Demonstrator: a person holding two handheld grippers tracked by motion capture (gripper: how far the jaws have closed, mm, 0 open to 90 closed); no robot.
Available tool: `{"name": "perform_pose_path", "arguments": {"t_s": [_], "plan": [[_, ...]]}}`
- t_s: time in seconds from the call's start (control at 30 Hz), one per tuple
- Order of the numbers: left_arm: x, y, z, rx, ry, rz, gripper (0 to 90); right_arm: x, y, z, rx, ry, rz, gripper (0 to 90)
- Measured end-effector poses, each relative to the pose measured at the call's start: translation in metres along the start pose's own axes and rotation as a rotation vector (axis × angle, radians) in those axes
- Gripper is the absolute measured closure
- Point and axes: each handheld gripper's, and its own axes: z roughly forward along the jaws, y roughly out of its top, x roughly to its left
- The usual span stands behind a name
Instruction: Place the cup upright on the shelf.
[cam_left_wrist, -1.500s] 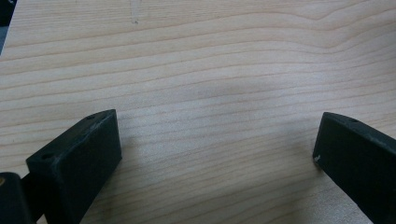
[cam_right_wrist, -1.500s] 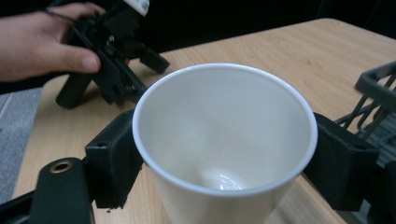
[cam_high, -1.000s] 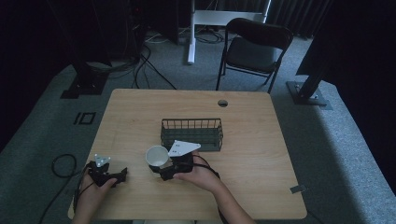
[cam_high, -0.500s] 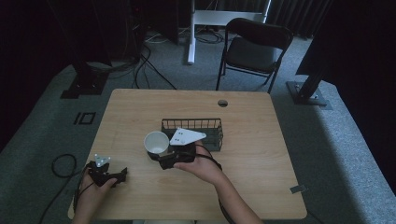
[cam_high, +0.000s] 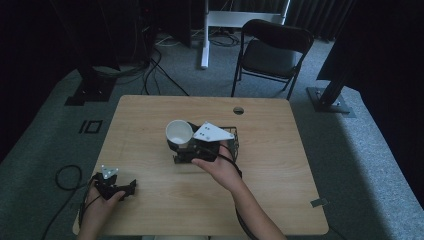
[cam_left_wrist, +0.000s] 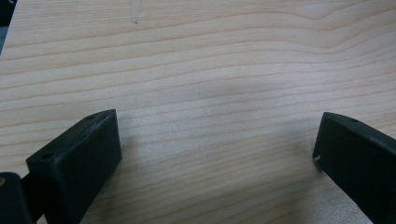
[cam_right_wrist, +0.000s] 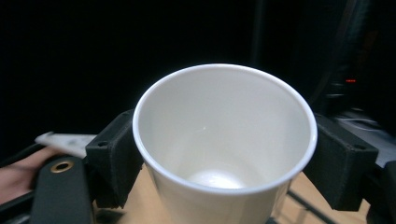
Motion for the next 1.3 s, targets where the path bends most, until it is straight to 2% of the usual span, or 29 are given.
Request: {"name": "perform_pose_path", "arguments": {"t_s": [0.3,0.33,0.4,0.53,0.63,0.73,1.0,1.3], "plan": [[0.0,0.0,0.0,0.0,0.0,0.0,1.3,-0.015,0.001,0.0,0.023,-0.212,-0.005,20.0],[0.0,0.0,0.0,0.0,0.0,0.0,1.3,-0.015,0.001,0.0,0.023,-0.212,-0.005,20.0],[0.0,0.0,0.0,0.0,0.0,0.0,1.3,-0.022,-0.002,0.001,0.038,-0.261,0.004,20.0],[0.0,0.0,0.0,0.0,0.0,-0.001,1.3,-0.031,-0.01,0.003,0.063,-0.312,0.037,20.0],[0.0,0.0,0.0,-0.002,0.001,0.0,1.3,-0.039,-0.018,0.006,0.071,-0.321,0.087,20.0],[0.0,0.0,0.0,-0.003,0.001,-0.001,1.3,-0.046,-0.025,0.01,0.085,-0.345,0.106,20.0],[0.0,0.0,0.0,-0.004,0.001,-0.003,1.3,-0.05,-0.045,0.024,0.155,-0.366,0.125,20.0],[0.0,0.0,0.0,-0.002,0.001,-0.001,1.3,-0.052,-0.061,0.034,0.203,-0.362,0.146,20.0]]}}
